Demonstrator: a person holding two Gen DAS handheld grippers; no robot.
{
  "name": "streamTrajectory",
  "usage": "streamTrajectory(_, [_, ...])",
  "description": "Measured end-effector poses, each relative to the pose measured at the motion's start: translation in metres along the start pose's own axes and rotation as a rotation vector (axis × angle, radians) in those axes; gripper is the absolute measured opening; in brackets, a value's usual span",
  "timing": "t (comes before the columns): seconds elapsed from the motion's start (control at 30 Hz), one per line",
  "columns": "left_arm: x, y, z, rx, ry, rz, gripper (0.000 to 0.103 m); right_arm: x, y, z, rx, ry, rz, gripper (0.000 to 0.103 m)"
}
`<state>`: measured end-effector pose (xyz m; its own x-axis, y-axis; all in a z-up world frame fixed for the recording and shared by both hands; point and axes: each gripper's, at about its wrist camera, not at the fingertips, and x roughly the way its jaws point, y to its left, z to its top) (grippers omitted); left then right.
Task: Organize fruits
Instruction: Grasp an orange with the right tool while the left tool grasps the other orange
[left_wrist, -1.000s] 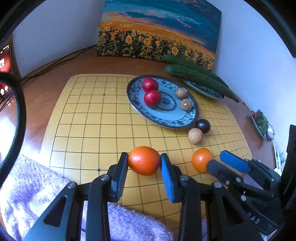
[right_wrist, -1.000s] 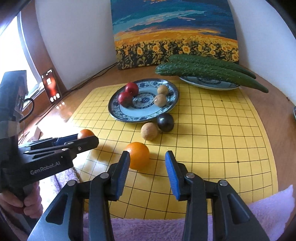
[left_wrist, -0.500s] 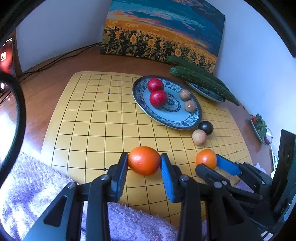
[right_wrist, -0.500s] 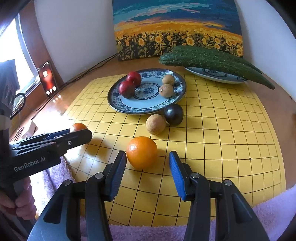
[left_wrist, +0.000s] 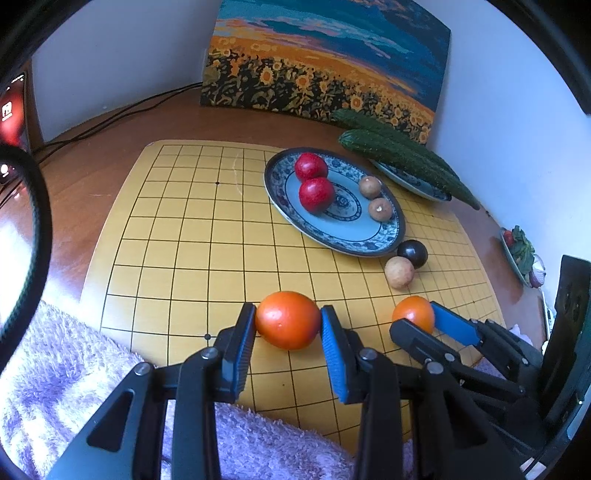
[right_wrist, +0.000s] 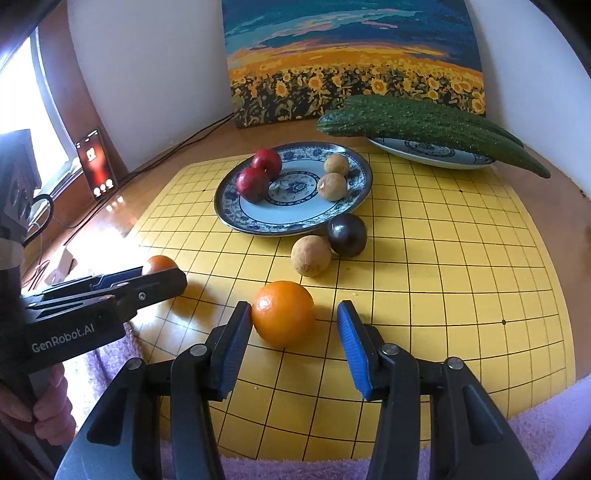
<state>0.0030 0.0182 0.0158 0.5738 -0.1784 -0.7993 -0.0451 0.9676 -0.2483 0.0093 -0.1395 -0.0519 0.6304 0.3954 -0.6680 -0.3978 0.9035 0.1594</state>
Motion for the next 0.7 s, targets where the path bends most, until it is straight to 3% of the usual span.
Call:
streamTrajectory(0.23, [-0.003, -0.003, -0.001, -0.002, -0.004, -0.004, 0.037, 0.001, -0.003, 0.001, 0.025, -0.004, 0.056, 0.035])
streamTrajectory(0.7, [-0.005, -0.013, 0.002, 0.020, -0.010, -0.013, 0.037, -0.010, -0.013, -0.003, 0.048, -0.031, 0.074, 0.034])
